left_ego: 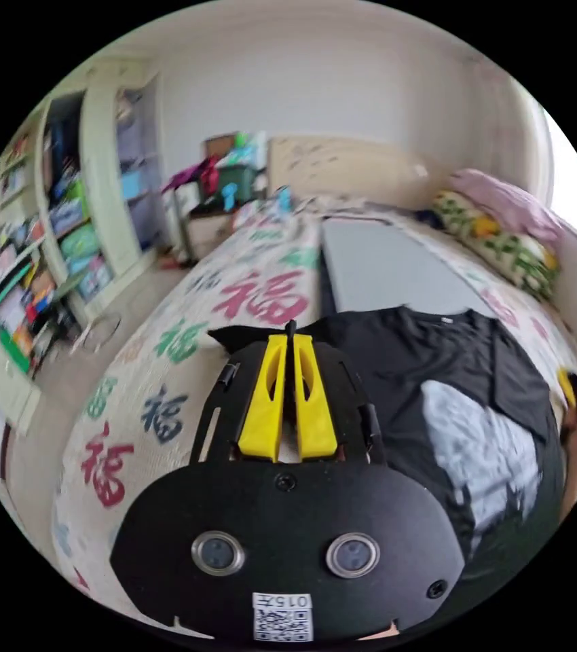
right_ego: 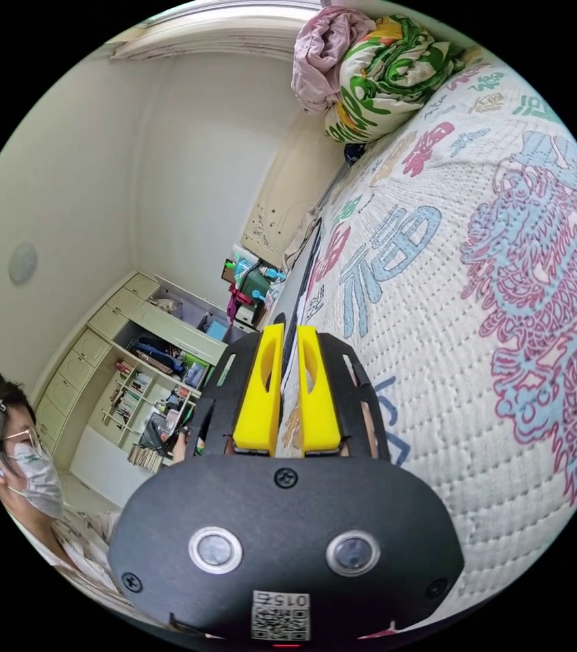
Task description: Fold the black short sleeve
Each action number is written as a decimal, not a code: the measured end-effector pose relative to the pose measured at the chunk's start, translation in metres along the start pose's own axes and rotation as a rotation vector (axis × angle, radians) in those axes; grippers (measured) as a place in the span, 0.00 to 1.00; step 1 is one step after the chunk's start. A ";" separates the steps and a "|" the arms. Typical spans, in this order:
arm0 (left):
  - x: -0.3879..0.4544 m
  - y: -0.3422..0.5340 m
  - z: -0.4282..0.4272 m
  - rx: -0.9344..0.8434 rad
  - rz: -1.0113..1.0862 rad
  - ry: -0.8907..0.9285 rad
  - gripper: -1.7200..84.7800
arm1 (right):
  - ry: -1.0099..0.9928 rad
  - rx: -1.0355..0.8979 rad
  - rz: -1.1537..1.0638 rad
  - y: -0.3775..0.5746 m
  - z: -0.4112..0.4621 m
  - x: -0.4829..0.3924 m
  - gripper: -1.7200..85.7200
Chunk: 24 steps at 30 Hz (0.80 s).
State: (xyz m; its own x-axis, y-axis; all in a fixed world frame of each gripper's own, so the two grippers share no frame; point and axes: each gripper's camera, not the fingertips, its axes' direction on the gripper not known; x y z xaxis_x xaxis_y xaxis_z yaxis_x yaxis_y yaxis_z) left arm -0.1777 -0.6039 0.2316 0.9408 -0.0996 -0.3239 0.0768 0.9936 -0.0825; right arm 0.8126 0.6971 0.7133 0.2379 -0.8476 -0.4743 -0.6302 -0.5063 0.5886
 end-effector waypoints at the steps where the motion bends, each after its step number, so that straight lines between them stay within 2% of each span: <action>1: 0.047 -0.001 -0.016 0.037 0.179 0.111 0.02 | -0.002 0.002 0.003 -0.003 -0.004 0.009 0.07; 4: 0.157 0.024 -0.038 -0.016 0.547 0.354 0.02 | -0.008 0.001 0.006 -0.008 -0.011 0.031 0.07; 7: 0.214 0.055 -0.032 -0.112 0.695 0.375 0.03 | -0.013 -0.002 0.005 -0.012 -0.018 0.056 0.07; 10: 0.233 0.073 -0.015 -0.188 0.728 0.346 0.03 | -0.025 -0.008 0.010 -0.014 -0.023 0.084 0.07; 24: 0.224 0.111 -0.033 -0.175 0.671 0.489 0.04 | -0.020 -0.022 -0.041 0.009 -0.030 0.230 0.07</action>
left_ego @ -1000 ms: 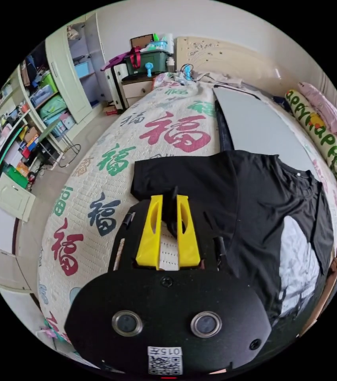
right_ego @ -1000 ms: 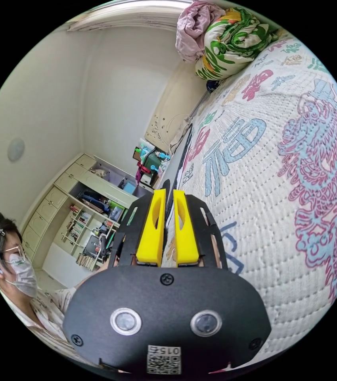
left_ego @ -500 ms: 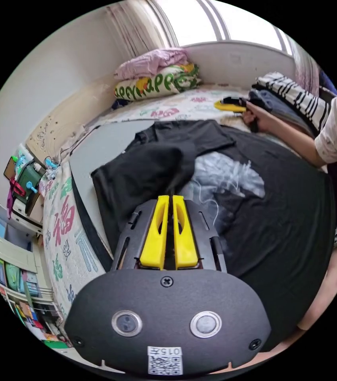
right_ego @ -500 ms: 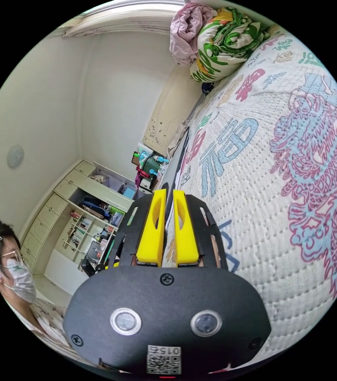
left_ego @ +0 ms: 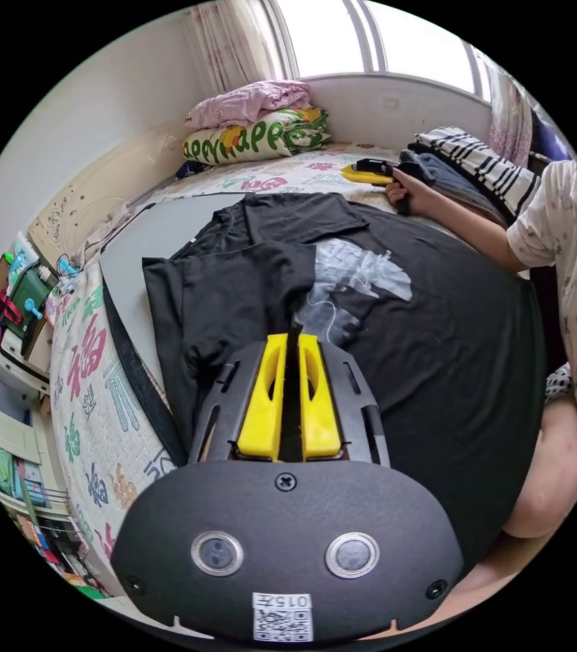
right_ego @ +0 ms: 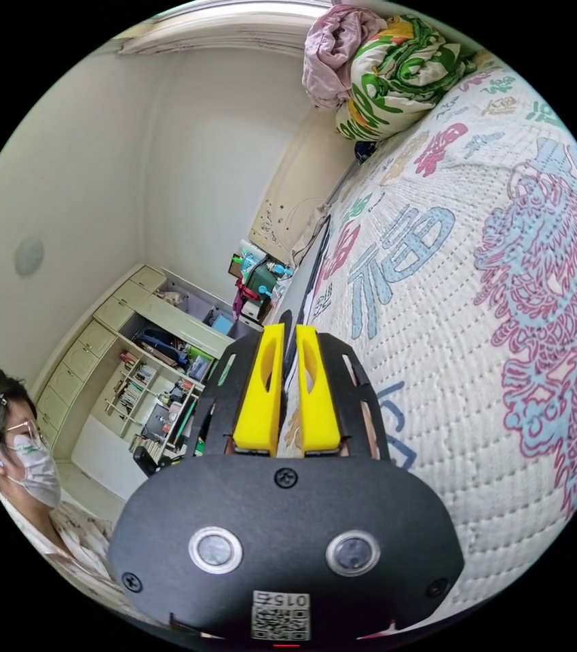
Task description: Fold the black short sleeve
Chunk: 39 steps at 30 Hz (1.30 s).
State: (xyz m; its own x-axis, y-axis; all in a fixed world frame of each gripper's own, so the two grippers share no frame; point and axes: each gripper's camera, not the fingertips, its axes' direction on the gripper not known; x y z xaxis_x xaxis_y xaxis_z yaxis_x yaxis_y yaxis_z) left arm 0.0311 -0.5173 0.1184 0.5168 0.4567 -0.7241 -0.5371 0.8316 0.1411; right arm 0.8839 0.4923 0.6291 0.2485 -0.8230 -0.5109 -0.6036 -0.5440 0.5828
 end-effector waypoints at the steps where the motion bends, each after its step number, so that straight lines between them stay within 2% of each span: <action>1: -0.005 0.009 -0.010 0.042 -0.021 0.023 0.05 | -0.005 0.002 -0.013 0.005 0.000 0.015 0.07; 4: -0.024 0.035 -0.039 0.163 -0.093 -0.015 0.05 | -0.007 0.013 -0.022 0.022 0.001 0.057 0.08; 7: -0.033 0.055 -0.042 0.176 -0.066 -0.138 0.08 | 0.013 0.021 0.039 0.039 0.005 0.107 0.09; 9: -0.038 0.060 -0.030 0.159 -0.047 -0.155 0.09 | 0.085 0.019 0.067 0.048 0.012 0.126 0.10; 10: -0.043 0.061 -0.020 0.148 -0.041 -0.143 0.10 | 0.163 0.002 0.040 0.054 0.023 0.122 0.11; 12: -0.051 0.061 -0.006 0.153 -0.039 -0.130 0.11 | 0.236 -0.090 -0.177 0.067 0.060 0.079 0.12; 14: -0.057 0.060 0.008 0.159 -0.026 -0.109 0.11 | 0.265 -0.255 -0.451 0.096 0.138 0.013 0.13; 16: -0.063 0.057 0.028 0.141 0.006 -0.075 0.12 | 0.207 -0.404 -0.542 0.118 0.208 -0.014 0.14; 19: -0.064 0.057 0.049 0.106 0.061 -0.052 0.11 | 0.133 -0.678 -0.529 0.155 0.339 -0.006 0.16; 23: -0.061 0.066 0.062 0.127 0.076 -0.028 0.09 | 0.330 -0.925 -0.501 0.221 0.490 0.063 0.17; 32: -0.059 0.082 0.077 0.148 0.019 -0.037 0.05 | 0.504 -0.927 -0.440 0.290 0.581 0.173 0.12; 39: -0.081 0.112 0.079 0.185 -0.084 -0.056 0.03 | 0.527 -0.901 -0.503 0.338 0.652 0.204 0.12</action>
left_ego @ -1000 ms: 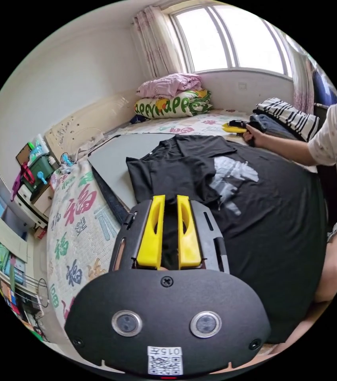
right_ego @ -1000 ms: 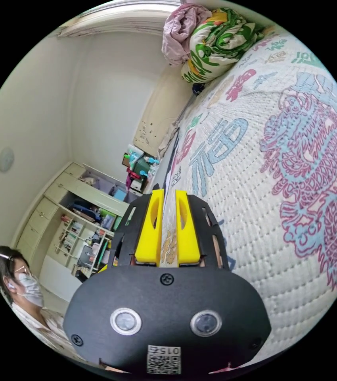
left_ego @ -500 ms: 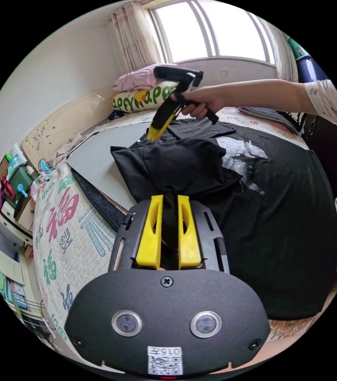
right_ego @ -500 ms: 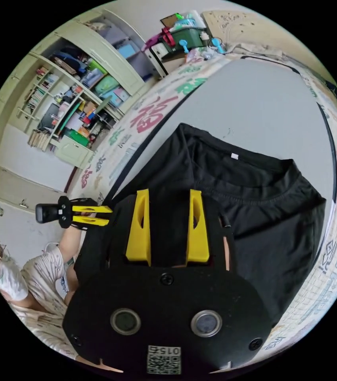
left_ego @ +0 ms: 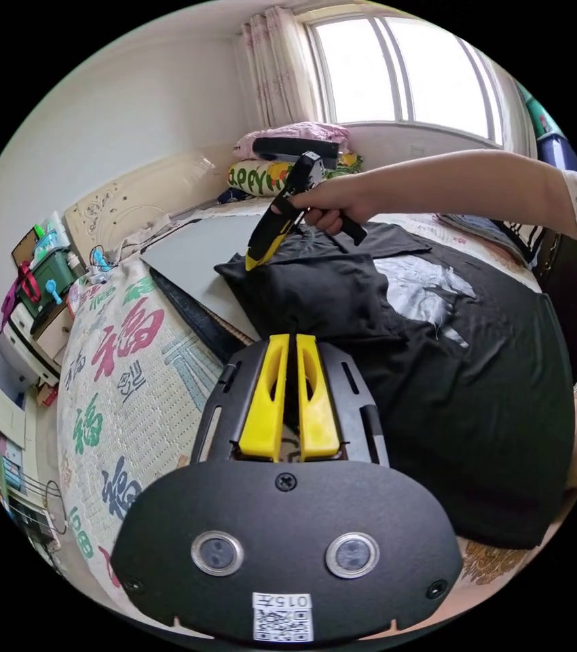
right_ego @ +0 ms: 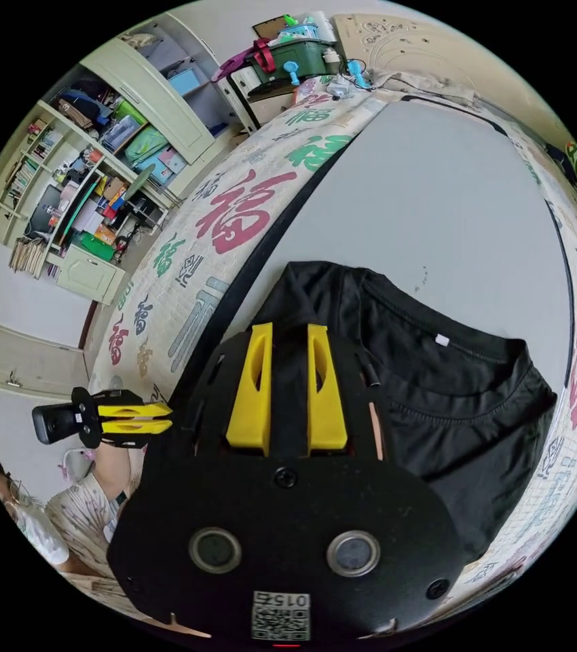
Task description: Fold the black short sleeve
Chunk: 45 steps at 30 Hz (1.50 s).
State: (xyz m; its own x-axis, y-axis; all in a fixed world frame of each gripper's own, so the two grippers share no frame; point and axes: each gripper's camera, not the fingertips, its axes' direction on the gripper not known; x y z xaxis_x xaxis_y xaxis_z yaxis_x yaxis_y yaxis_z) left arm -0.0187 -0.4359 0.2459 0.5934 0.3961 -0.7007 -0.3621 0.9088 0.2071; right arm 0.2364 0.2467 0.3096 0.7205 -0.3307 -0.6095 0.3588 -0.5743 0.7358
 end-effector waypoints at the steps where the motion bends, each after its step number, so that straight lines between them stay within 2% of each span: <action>1: -0.003 0.004 0.001 -0.012 -0.007 -0.013 0.03 | 0.007 0.006 -0.008 -0.008 0.017 -0.005 0.12; 5: -0.008 0.015 0.013 -0.078 -0.022 -0.053 0.03 | 0.062 -0.018 0.031 -0.027 0.077 -0.011 0.13; 9: -0.009 0.024 0.026 -0.083 -0.041 -0.036 0.03 | 0.106 -0.027 0.021 -0.025 0.096 -0.007 0.13; 13: -0.003 0.029 0.040 -0.111 -0.030 -0.047 0.04 | 0.069 0.027 0.027 -0.002 0.086 0.018 0.14; 17: -0.003 0.033 0.049 -0.149 -0.044 -0.059 0.04 | -0.101 0.042 0.000 0.043 0.064 0.043 0.14; 19: -0.001 0.029 0.050 -0.208 -0.039 -0.076 0.04 | -0.088 0.034 -0.027 0.068 0.055 0.050 0.14; 22: 0.008 0.024 0.041 -0.177 -0.031 -0.096 0.04 | -0.040 0.024 -0.035 0.104 0.040 0.071 0.14; 28: 0.009 0.032 0.054 -0.055 -0.077 0.072 0.04 | -0.075 0.015 -0.012 0.147 0.027 0.104 0.14; 30: 0.003 0.039 0.069 -0.050 -0.111 0.137 0.04 | -0.098 0.010 -0.015 0.152 0.025 0.106 0.14; 33: -0.001 0.052 0.103 -0.137 -0.124 0.155 0.04 | -0.166 0.068 0.007 0.157 0.005 0.119 0.14; 34: -0.007 0.056 0.103 -0.109 -0.148 0.183 0.04 | -0.187 0.102 0.031 0.158 -0.007 0.129 0.13; 36: -0.018 0.060 0.096 -0.065 -0.169 0.236 0.04 | -0.153 0.153 0.062 0.161 -0.027 0.147 0.13; 38: -0.030 0.058 0.084 0.008 -0.188 0.210 0.04 | 0.018 0.199 0.095 0.160 -0.049 0.172 0.14; 41: -0.059 0.036 0.083 0.120 -0.261 -0.012 0.05 | 0.114 0.263 0.188 0.151 -0.071 0.207 0.15; 43: -0.094 0.009 0.118 0.089 -0.332 -0.060 0.09 | 0.111 0.331 0.232 0.147 -0.083 0.219 0.17; 45: -0.124 -0.010 0.161 -0.023 -0.383 -0.001 0.10 | 0.142 0.375 0.266 0.140 -0.093 0.225 0.20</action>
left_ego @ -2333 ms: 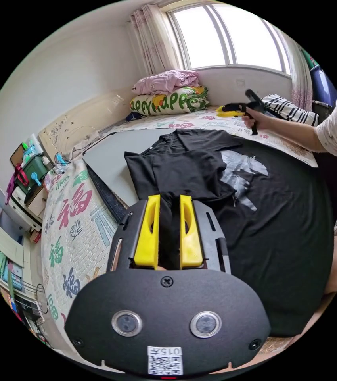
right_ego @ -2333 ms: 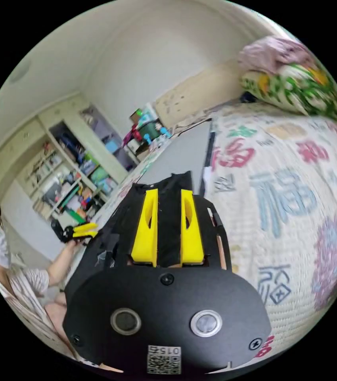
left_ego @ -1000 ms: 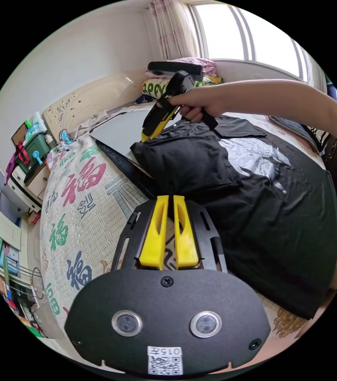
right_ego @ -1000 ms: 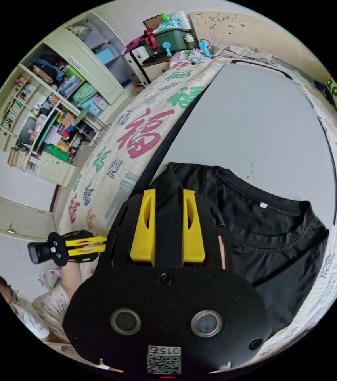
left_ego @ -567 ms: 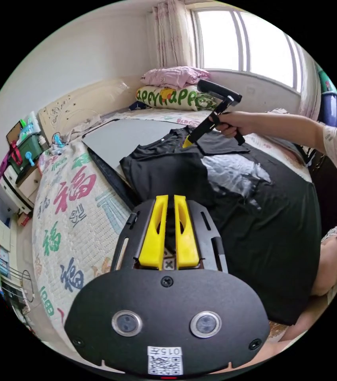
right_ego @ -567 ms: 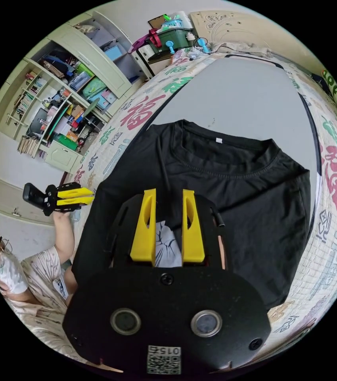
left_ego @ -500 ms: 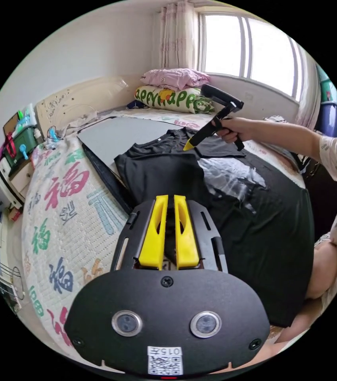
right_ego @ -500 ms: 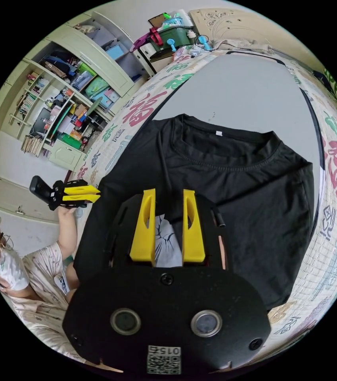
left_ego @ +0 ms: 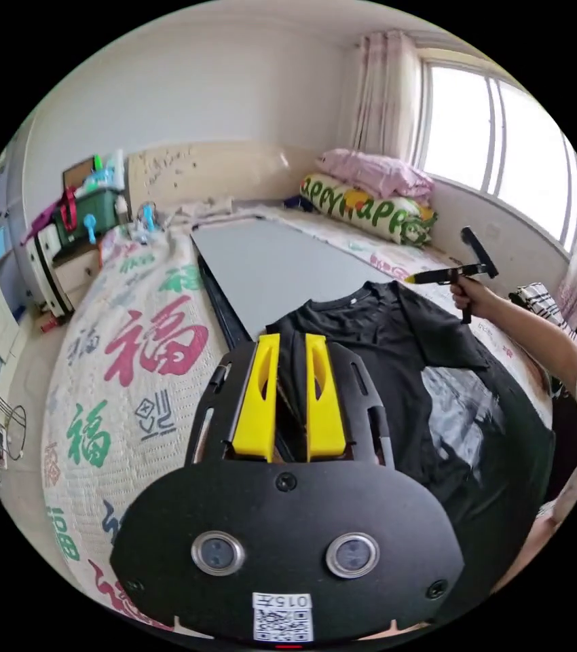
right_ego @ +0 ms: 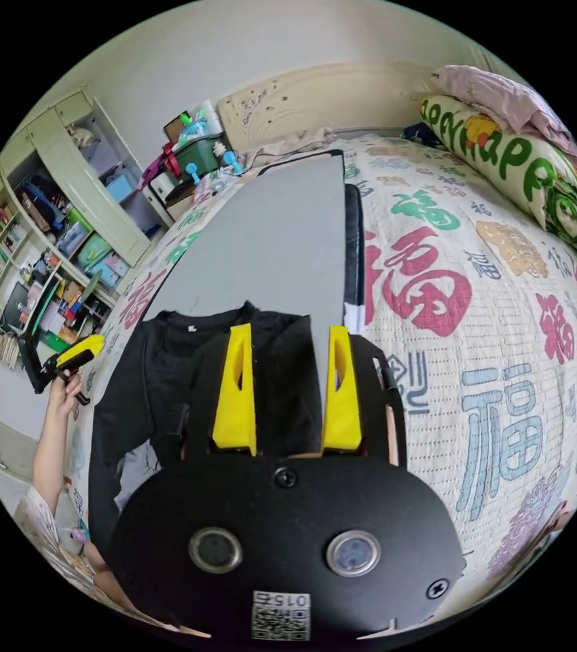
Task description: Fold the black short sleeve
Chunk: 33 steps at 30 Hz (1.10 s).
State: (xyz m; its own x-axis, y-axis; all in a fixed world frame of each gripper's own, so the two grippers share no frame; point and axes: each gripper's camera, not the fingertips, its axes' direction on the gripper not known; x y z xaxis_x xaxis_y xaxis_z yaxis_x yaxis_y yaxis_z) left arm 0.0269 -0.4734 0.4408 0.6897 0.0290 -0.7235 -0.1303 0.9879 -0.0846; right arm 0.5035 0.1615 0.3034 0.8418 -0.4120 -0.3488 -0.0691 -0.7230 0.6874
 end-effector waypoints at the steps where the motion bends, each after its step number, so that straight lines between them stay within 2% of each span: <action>1: -0.008 -0.008 0.014 -0.037 -0.025 0.024 0.11 | 0.005 0.019 0.019 -0.006 -0.004 0.002 0.20; 4: -0.043 -0.027 0.075 -0.123 -0.187 0.128 0.15 | -0.077 0.021 0.044 -0.017 -0.011 0.001 0.20; 10: -0.055 -0.036 0.123 -0.180 -0.263 0.032 0.16 | -0.062 -0.105 -0.073 -0.036 -0.013 -0.054 0.16; 17: -0.021 -0.041 0.127 -0.182 -0.107 -0.146 0.13 | -0.044 -0.171 -0.084 -0.041 -0.041 -0.114 0.08; 24: -0.015 -0.039 0.137 -0.184 -0.086 -0.104 0.06 | 0.030 -0.147 -0.090 -0.034 -0.092 -0.170 0.05; 26: -0.016 -0.035 0.127 -0.139 -0.101 -0.078 0.05 | 0.073 -0.120 -0.114 -0.030 -0.121 -0.199 0.04; 28: -0.015 -0.026 0.097 -0.021 -0.093 -0.049 0.04 | 0.078 -0.088 -0.140 -0.026 -0.155 -0.222 0.03; 33: 0.000 -0.002 0.008 0.167 -0.041 0.120 0.03 | -0.009 0.015 -0.184 0.005 -0.283 -0.275 0.02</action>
State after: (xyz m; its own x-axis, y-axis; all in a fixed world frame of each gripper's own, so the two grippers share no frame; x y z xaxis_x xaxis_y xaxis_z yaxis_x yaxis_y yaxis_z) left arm 0.0329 -0.4738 0.4470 0.6012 -0.0200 -0.7989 0.0224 0.9997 -0.0082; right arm 0.4232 0.4281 0.5831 0.8364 -0.2767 -0.4732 0.0773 -0.7950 0.6016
